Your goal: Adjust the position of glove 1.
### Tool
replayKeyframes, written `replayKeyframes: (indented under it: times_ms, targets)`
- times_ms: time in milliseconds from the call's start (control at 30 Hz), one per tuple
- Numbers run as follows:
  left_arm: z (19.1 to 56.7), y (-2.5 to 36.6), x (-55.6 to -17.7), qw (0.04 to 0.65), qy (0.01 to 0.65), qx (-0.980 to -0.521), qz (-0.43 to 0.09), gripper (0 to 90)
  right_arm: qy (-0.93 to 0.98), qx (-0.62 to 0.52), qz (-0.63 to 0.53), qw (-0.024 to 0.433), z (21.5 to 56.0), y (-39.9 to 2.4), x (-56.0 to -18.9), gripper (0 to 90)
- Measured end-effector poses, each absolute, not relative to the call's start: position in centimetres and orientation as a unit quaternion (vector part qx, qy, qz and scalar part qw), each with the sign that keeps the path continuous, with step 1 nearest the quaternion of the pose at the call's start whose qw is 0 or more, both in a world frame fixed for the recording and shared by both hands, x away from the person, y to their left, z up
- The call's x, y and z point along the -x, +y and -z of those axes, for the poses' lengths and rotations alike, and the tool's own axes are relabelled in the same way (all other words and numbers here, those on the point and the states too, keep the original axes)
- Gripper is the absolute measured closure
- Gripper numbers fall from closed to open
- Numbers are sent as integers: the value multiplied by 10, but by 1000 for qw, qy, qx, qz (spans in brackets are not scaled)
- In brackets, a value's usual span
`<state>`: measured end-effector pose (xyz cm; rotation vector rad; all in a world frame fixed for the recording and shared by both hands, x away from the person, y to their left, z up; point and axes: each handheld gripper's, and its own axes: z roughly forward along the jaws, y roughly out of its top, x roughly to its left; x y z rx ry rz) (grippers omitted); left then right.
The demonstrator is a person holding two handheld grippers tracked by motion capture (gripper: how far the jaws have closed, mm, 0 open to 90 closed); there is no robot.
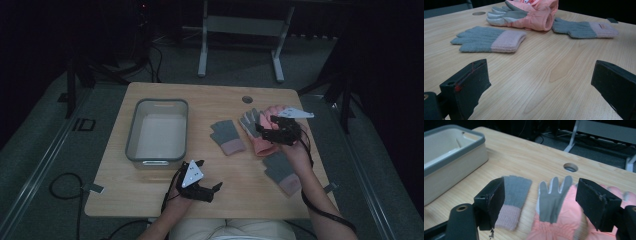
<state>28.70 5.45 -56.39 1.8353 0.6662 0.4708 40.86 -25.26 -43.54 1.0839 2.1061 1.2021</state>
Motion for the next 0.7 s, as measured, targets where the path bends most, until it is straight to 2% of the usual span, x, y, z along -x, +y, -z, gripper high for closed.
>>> replayKeyframes:
  times_ms: [233, 300, 367, 400, 433, 467, 567, 700]
  targets:
    - [564, 53, -285, 532, 273, -775, -205, 10, 784, -391, -428, 223, 447, -232, -421, 331]
    - [564, 53, -286, 535, 274, -773, -203, 10, 795, -393, -415, 206, 453, -223, -429, 406]
    - [564, 53, -286, 535, 274, -773, -202, 10, 796, -395, -412, 200, 456, -221, -432, 426]
    - [564, 53, -285, 535, 273, -774, -202, 10, 799, -400, -413, 174, 462, -218, -438, 462]
    - [564, 53, -285, 535, 273, -774, -202, 10, 799, -400, -413, 174, 462, -218, -438, 462]
    - [564, 53, -285, 535, 272, -774, -203, 10, 804, -399, -407, 169, 468, -213, -441, 500]
    - [564, 53, -285, 535, 272, -774, -202, 10, 816, -390, -397, 159, 478, -206, -447, 549]
    - [564, 53, -285, 535, 271, -774, -202, 10, 827, -384, -385, 144, 486, -198, -453, 568]
